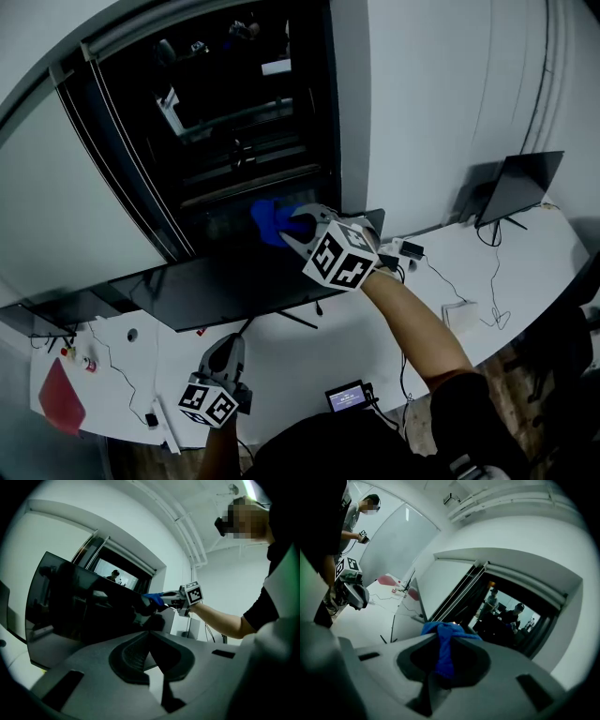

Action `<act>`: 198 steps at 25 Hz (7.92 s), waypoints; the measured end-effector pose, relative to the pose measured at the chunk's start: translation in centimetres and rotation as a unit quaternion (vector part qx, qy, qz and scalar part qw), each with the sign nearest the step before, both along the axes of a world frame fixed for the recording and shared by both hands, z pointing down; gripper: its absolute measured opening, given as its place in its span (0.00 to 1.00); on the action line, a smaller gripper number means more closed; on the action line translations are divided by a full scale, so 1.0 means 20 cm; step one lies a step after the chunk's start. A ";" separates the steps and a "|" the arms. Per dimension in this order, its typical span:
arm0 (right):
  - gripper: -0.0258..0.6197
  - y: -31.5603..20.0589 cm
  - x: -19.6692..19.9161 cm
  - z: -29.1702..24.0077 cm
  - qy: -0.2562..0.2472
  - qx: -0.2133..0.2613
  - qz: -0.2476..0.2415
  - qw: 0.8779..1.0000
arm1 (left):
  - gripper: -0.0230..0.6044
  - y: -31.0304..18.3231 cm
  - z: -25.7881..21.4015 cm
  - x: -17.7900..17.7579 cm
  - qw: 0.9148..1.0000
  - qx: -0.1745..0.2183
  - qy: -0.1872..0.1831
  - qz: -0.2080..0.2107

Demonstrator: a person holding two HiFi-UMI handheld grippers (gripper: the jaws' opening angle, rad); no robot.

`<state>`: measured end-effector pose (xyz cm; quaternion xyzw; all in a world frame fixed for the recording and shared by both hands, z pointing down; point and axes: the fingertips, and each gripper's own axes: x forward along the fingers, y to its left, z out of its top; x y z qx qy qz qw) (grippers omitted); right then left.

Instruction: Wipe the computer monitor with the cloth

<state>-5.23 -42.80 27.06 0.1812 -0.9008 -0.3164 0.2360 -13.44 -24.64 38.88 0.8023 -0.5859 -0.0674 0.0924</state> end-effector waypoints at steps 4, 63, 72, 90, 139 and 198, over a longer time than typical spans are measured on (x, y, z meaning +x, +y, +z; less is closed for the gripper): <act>0.13 -0.05 0.11 0.00 -0.011 -0.006 0.019 1.000 | 0.03 -0.02 0.01 0.05 1.000 -0.004 -0.003 0.012; 0.13 -0.36 0.91 0.35 -0.421 -0.285 0.106 0.854 | 0.03 -0.07 0.13 0.16 0.998 -0.040 -0.004 0.047; 0.13 -0.35 0.91 0.48 -0.419 -0.297 0.118 0.850 | 0.03 -0.07 0.17 0.16 0.998 -0.047 -0.001 0.043; 0.13 -0.36 0.89 0.91 -0.380 -0.340 0.167 0.844 | 0.03 -0.08 0.25 0.15 0.997 -0.062 0.005 0.039; 0.13 -0.41 0.87 1.94 -0.361 -0.502 0.307 0.723 | 0.03 -0.01 0.35 0.00 0.997 -0.078 0.027 0.003; 0.13 0.12 -0.36 1.94 -0.310 -0.535 0.312 0.721 | 0.03 0.60 0.38 -1.08 0.994 -0.080 0.060 -0.054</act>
